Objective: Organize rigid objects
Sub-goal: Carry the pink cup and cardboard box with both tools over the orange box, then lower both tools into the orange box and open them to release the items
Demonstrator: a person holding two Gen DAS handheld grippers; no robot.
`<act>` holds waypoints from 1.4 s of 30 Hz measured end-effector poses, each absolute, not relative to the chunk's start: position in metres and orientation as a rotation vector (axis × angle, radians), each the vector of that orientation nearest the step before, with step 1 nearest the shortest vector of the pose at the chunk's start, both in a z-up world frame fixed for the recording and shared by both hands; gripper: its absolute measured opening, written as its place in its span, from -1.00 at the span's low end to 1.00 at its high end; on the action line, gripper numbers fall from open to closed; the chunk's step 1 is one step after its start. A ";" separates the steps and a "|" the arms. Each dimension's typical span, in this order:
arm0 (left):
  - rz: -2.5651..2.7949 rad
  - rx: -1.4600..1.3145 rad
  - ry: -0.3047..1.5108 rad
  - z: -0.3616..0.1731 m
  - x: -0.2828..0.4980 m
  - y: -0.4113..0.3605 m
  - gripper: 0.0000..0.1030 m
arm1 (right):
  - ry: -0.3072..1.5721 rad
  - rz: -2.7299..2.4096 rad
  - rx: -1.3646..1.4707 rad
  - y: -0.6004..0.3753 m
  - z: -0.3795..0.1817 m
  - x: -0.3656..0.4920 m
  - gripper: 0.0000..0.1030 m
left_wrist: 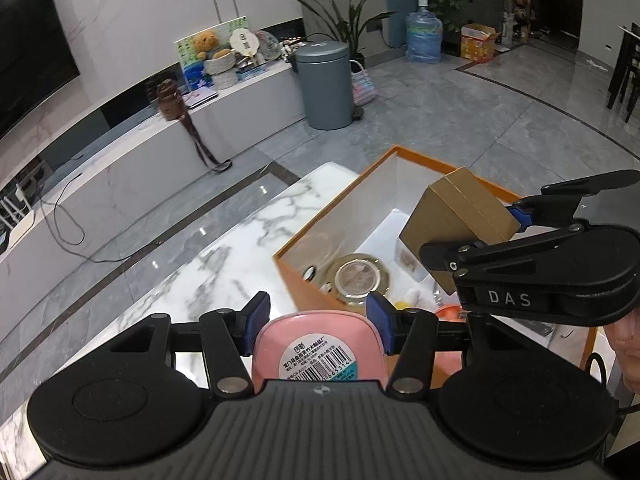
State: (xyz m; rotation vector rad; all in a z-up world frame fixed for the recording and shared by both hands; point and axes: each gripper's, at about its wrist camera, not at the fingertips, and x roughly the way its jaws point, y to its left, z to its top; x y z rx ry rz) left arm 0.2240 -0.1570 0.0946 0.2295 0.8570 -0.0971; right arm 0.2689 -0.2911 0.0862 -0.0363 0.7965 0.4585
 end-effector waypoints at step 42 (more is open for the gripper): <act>-0.249 0.209 0.925 0.018 0.265 -0.223 0.18 | 1.034 0.420 -0.337 -0.353 0.001 0.283 -0.12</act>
